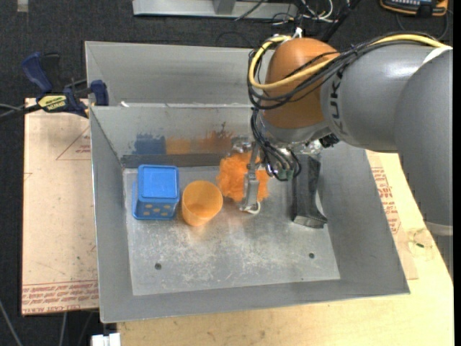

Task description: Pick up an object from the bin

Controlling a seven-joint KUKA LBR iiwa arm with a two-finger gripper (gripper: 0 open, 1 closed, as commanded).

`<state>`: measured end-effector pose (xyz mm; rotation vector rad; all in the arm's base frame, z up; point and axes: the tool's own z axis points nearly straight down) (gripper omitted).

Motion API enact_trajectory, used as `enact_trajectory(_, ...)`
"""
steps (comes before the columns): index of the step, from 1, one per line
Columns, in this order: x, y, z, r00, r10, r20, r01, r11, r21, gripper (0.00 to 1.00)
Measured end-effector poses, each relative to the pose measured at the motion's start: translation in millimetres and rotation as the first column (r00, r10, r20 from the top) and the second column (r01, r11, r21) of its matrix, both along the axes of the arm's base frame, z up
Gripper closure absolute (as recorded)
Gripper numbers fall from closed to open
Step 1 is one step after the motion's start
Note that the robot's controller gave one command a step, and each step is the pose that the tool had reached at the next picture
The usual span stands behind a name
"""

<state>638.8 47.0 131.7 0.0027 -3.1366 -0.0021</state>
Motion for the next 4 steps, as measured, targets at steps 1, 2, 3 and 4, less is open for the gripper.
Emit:
enact_trajectory(1,1.2,-0.1,5.0,1.0,-0.001,0.006,0.001,1.0,0.0,0.0)
enact_trajectory(2,0.6,2.6,-12.8,0.992,0.127,0.013,-0.127,0.992,-0.001,0.0)
enact_trajectory(3,-2.6,-7.9,-59.5,0.973,0.228,0.014,-0.228,0.974,0.002,1.0)
enact_trajectory(4,-2.6,-8.0,-59.5,0.974,0.228,0.014,-0.228,0.974,0.002,1.0)
